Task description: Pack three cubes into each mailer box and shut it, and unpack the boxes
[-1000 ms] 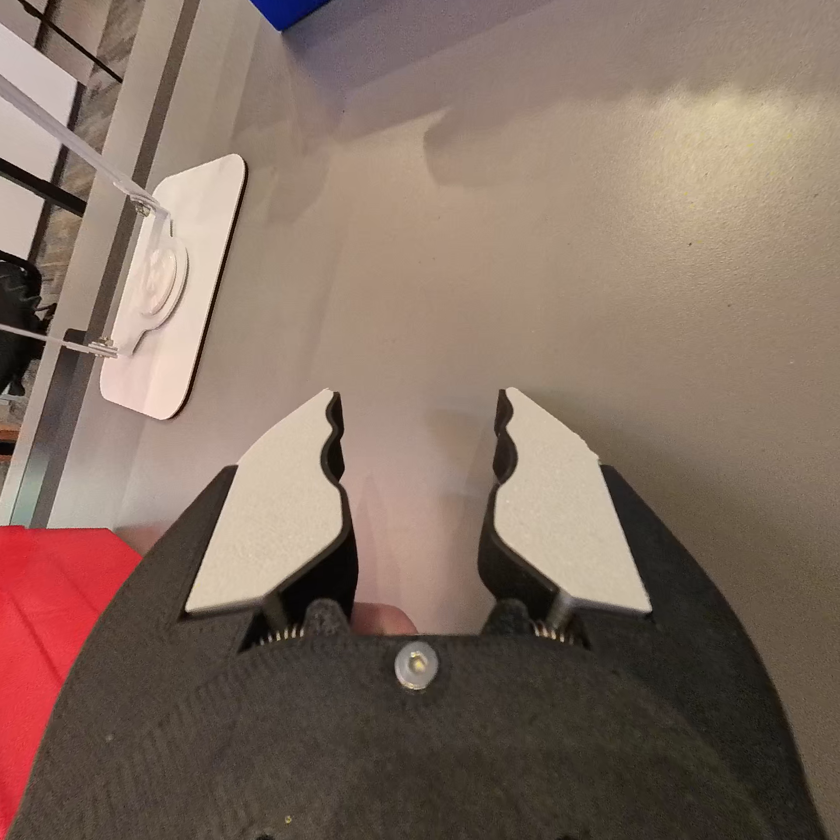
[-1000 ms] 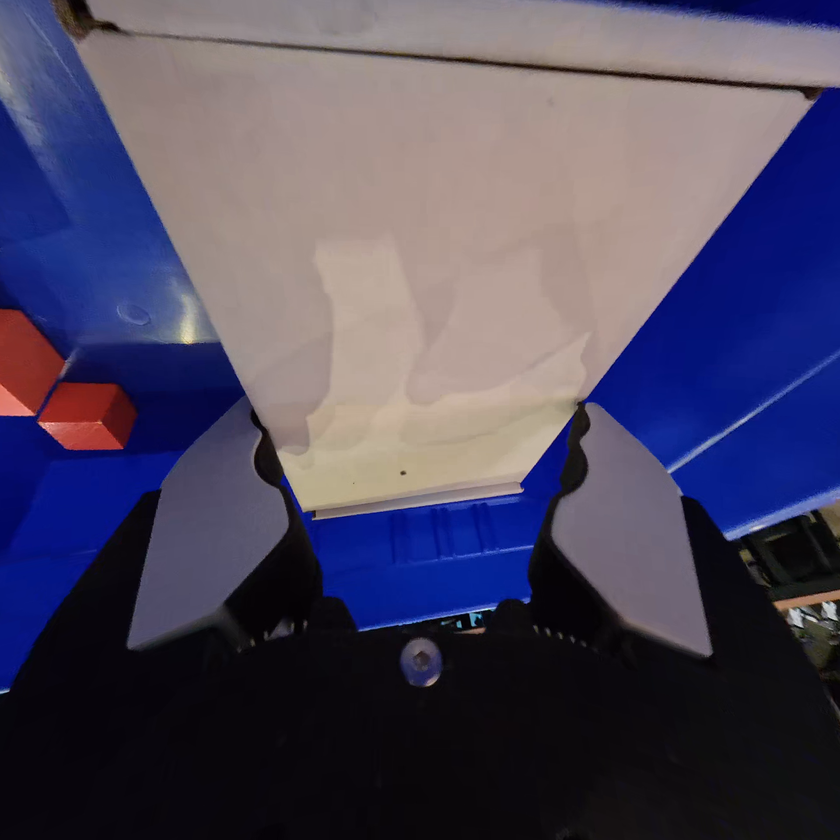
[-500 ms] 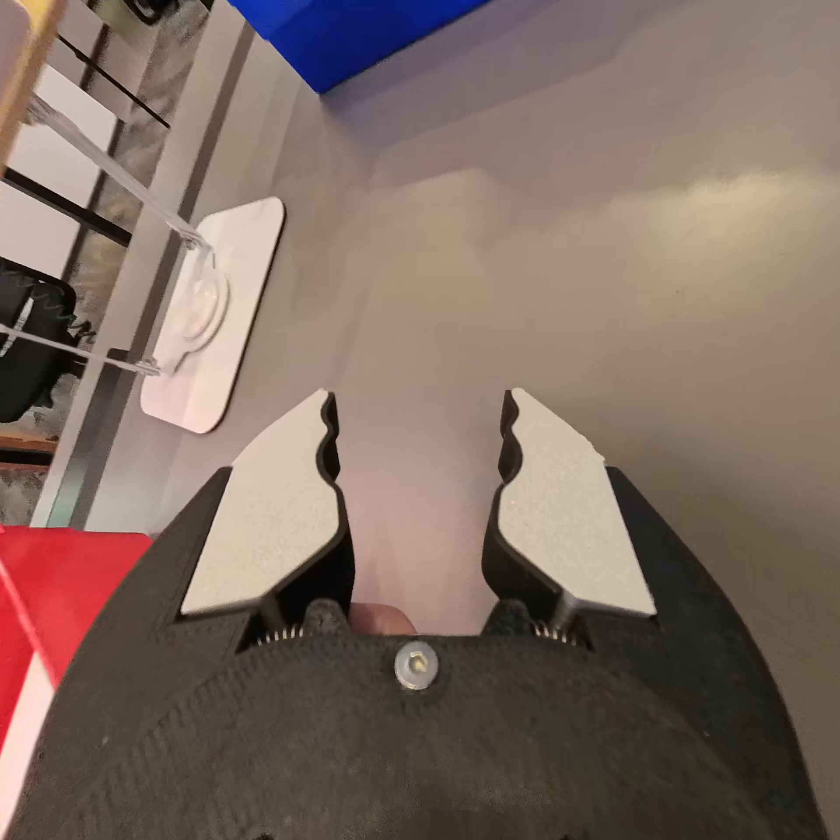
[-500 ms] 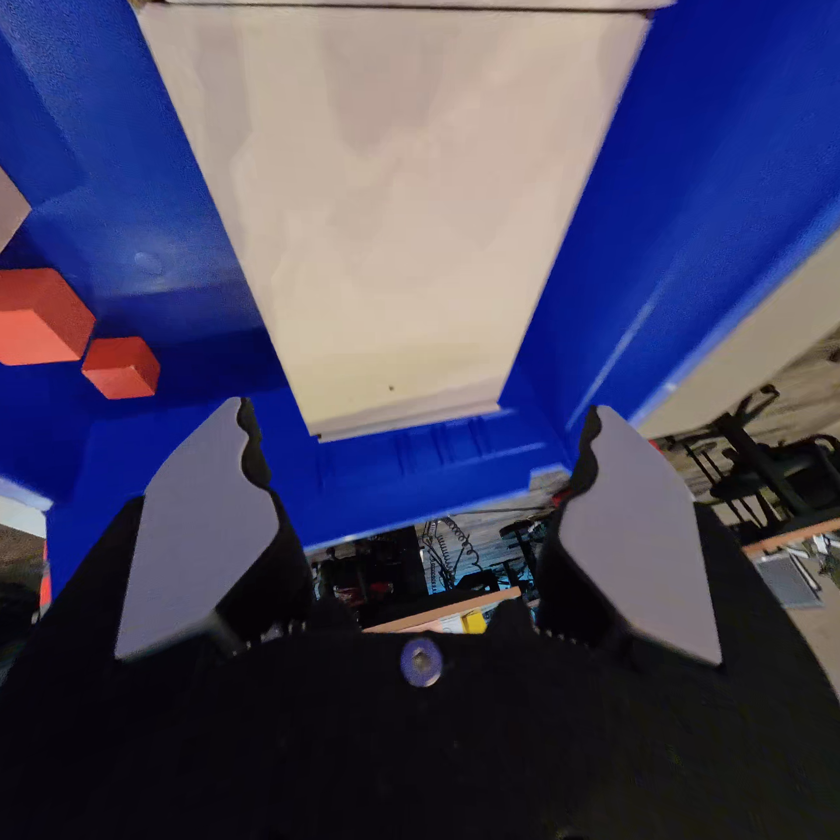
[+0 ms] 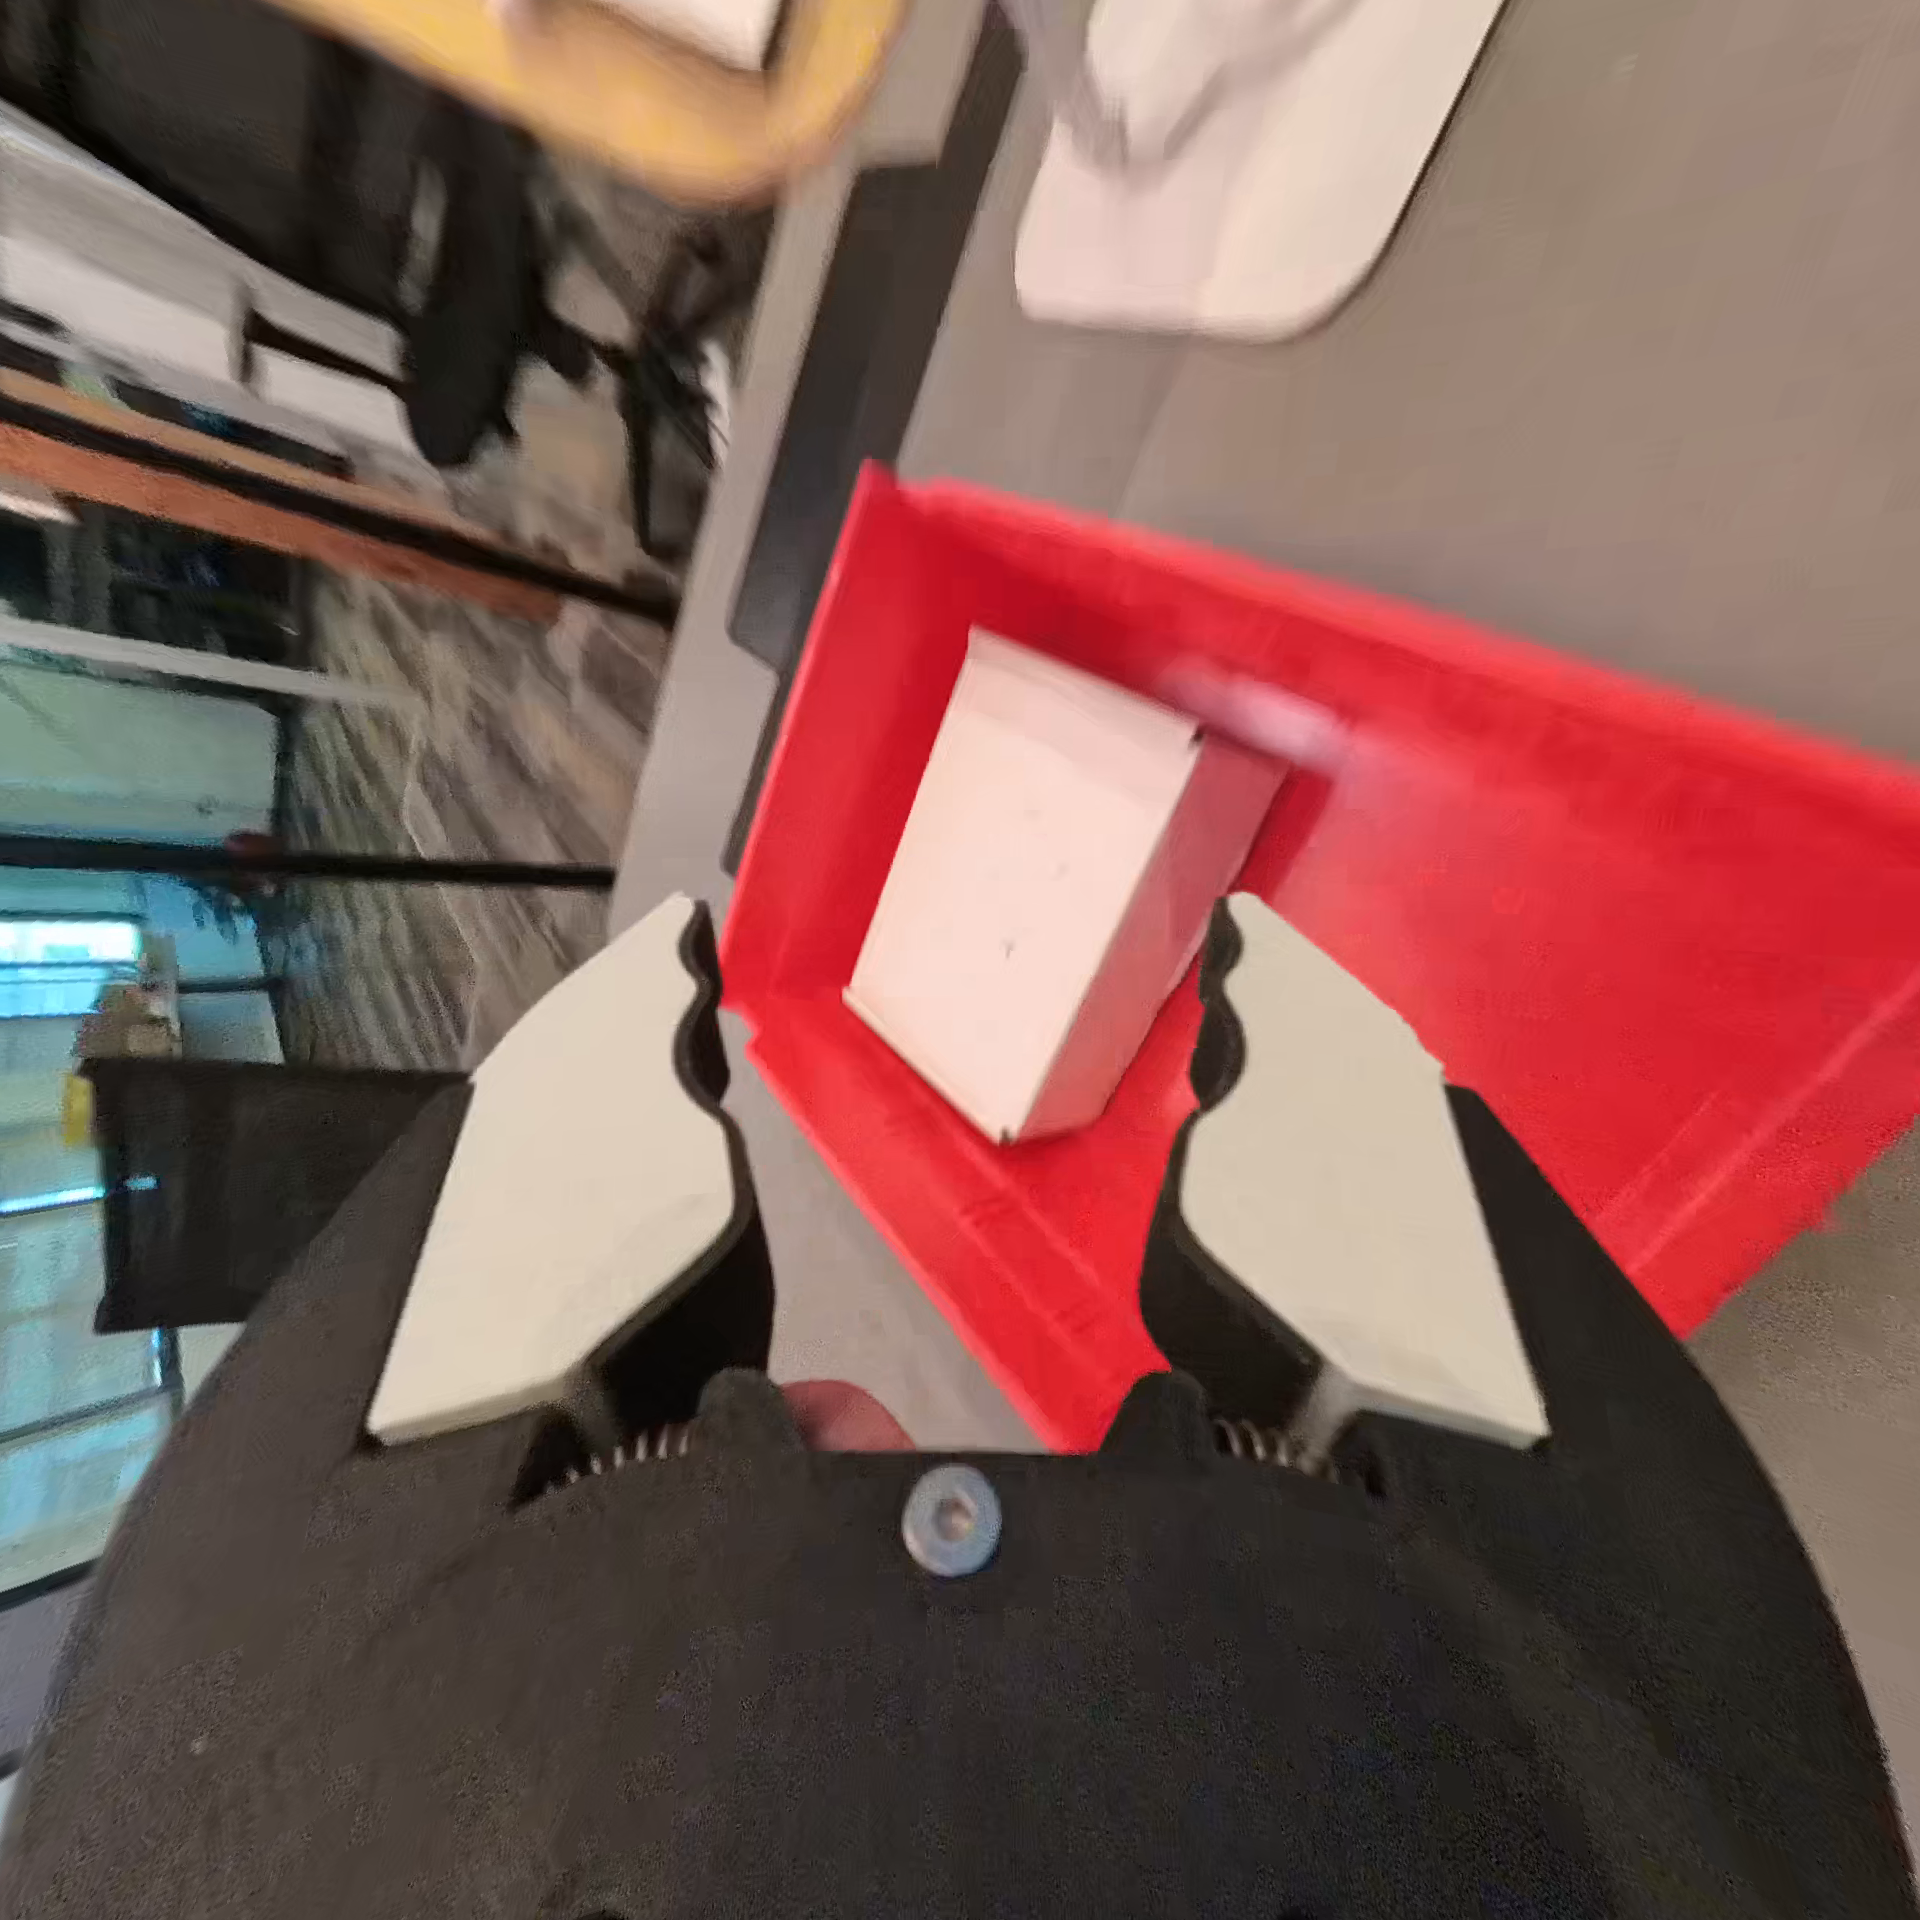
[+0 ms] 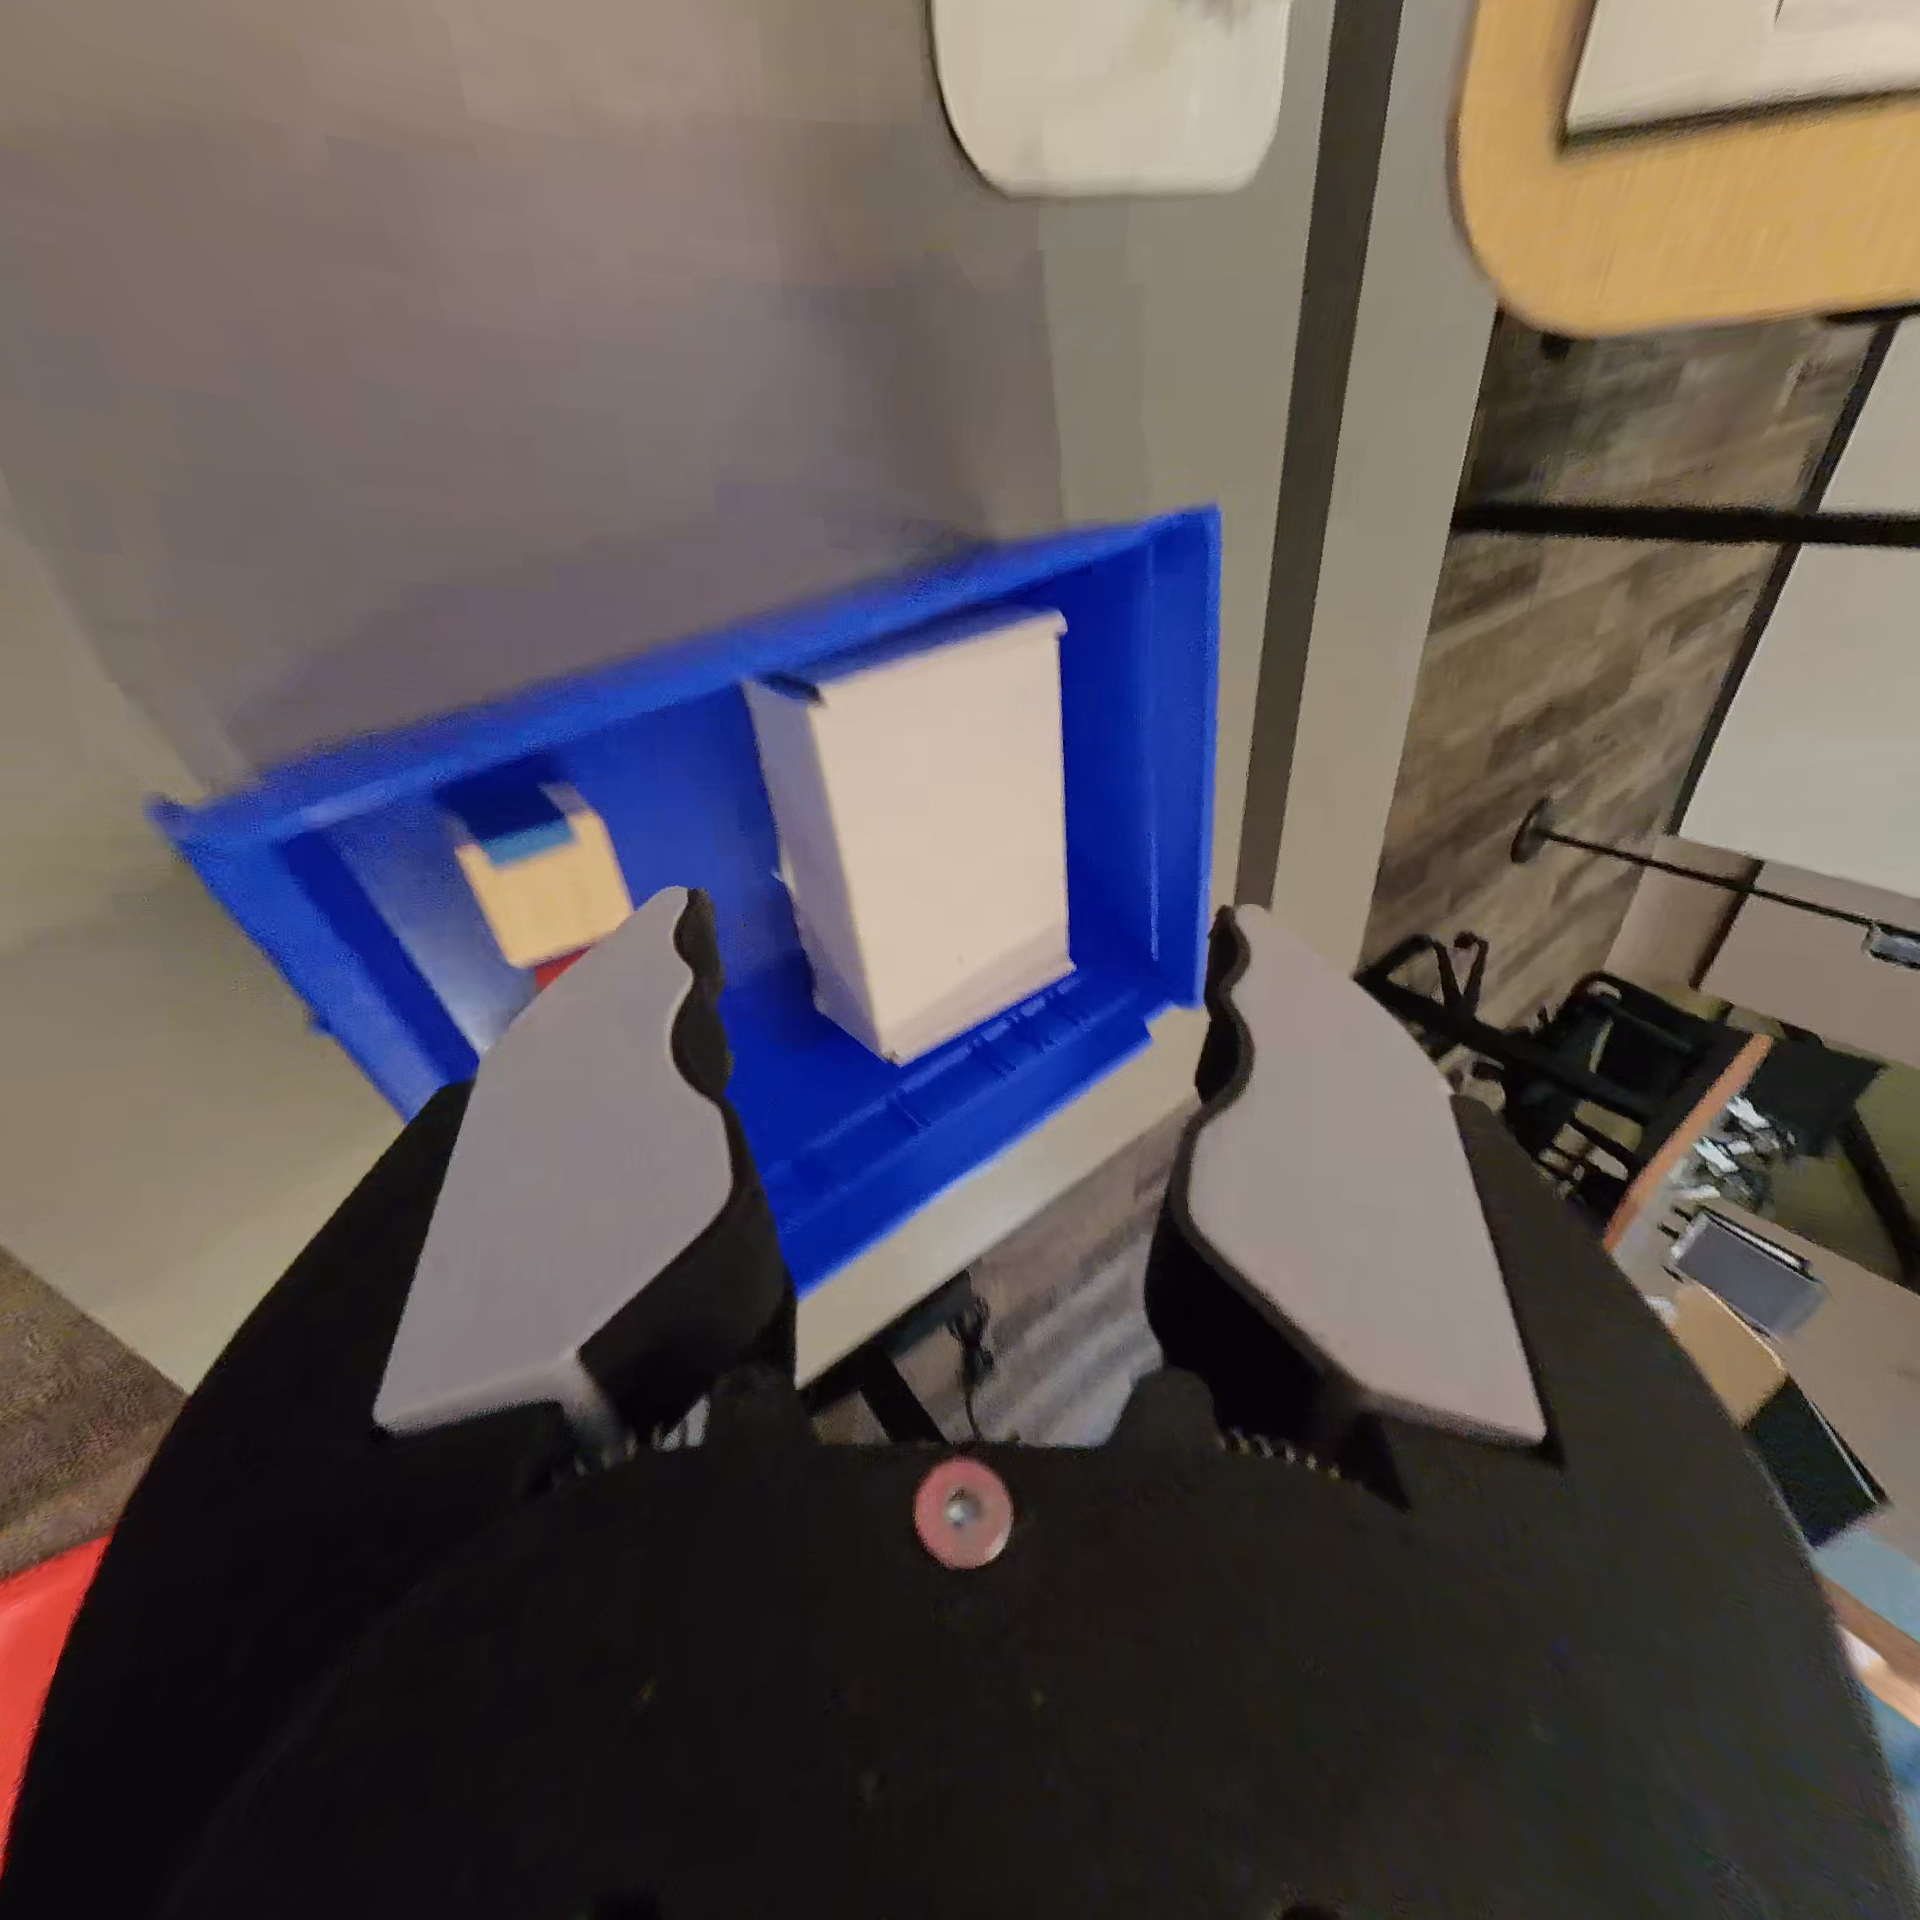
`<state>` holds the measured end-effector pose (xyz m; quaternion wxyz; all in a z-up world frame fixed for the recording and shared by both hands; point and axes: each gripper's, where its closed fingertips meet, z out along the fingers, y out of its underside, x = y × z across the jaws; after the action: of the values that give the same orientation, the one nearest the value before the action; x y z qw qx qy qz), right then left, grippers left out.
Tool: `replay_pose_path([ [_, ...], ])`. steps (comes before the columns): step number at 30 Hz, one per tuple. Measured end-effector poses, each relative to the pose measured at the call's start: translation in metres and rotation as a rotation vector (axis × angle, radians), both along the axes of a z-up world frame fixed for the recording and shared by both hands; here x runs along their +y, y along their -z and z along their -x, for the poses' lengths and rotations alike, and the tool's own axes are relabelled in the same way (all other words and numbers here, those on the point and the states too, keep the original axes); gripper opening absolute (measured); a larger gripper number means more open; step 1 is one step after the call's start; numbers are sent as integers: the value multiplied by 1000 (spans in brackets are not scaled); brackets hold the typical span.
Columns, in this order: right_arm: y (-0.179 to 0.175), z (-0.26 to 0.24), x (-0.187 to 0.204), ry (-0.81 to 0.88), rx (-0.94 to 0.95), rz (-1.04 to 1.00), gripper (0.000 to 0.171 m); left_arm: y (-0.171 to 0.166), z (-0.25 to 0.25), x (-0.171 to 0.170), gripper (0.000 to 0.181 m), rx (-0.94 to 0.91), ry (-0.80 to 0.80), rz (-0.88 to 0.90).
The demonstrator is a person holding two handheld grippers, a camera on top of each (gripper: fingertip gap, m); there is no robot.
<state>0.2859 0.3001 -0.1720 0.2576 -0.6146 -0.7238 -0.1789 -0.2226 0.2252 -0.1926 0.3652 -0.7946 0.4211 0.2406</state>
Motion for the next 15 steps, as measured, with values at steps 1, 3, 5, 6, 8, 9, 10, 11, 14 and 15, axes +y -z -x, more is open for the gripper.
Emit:
replay_pose_path([
  [1, 2, 8, -13, -12, 40, 11, 87, 9, 15, 6, 92, 12, -1, 66],
  [3, 13, 30, -42, -51, 130, 73, 84, 28, 40, 20, 100, 52, 6, 172],
  [5, 32, 49, -73, -100, 158, 137, 80, 47, 55, 33, 108, 62, 17, 268],
  [6, 42, 57, -87, -123, 166, 170, 80, 55, 59, 39, 109, 63, 24, 302],
  [8, 59, 77, -114, -160, 215, 249, 78, 71, 60, 47, 117, 96, 60, 382],
  [9, 68, 86, -128, -178, 229, 294, 78, 79, 62, 52, 123, 123, 64, 415],
  [10, 77, 94, -141, -198, 233, 329, 77, 86, 63, 56, 124, 150, 72, 452],
  [11, 85, 101, -151, -212, 236, 357, 76, 95, 64, 59, 125, 165, 87, 493],
  [14, 104, 120, -179, -250, 250, 441, 74, 121, 77, 61, 124, 208, 84, 621],
  [15, 109, 126, -187, -261, 256, 463, 73, 130, 82, 58, 124, 220, 76, 668],
])
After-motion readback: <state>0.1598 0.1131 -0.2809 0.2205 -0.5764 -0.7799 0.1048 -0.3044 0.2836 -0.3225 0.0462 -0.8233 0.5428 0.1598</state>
